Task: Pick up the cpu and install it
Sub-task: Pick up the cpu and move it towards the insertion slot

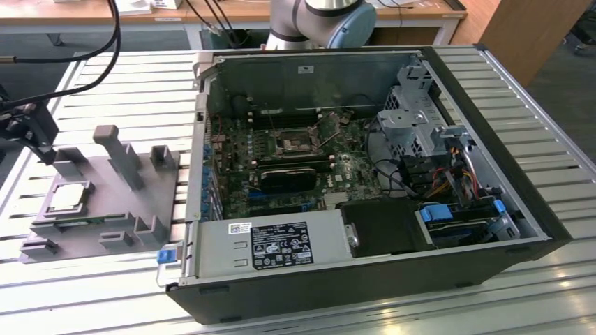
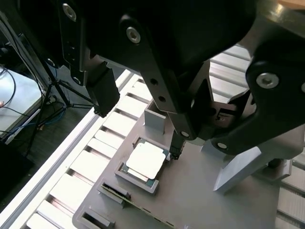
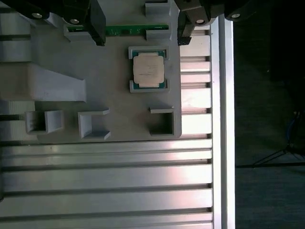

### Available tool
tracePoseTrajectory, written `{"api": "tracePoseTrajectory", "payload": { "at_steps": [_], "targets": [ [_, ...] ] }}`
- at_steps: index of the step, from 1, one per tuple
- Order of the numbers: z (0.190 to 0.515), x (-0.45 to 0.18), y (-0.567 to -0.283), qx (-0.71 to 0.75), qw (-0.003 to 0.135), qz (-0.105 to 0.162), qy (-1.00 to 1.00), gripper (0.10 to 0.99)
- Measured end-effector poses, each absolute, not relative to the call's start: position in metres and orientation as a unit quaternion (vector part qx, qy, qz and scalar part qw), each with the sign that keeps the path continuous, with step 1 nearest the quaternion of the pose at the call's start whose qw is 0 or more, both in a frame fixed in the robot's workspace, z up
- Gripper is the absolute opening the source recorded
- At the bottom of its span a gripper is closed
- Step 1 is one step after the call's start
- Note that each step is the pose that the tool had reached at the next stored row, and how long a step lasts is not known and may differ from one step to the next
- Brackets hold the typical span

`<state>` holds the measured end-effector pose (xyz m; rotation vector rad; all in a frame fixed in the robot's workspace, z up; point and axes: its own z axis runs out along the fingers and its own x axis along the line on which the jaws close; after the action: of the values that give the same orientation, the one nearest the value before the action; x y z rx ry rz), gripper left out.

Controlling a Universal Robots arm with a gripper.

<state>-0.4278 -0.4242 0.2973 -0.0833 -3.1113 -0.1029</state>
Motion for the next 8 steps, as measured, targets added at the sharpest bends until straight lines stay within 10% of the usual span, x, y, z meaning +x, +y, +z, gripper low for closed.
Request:
{"api": "tracePoseTrajectory", "payload": {
  "at_steps": [8],
  "targets": [
    [0.283,-0.428,-0.424,-0.027,0.014,-0.034,-0.999,0.706]
  ]
}}
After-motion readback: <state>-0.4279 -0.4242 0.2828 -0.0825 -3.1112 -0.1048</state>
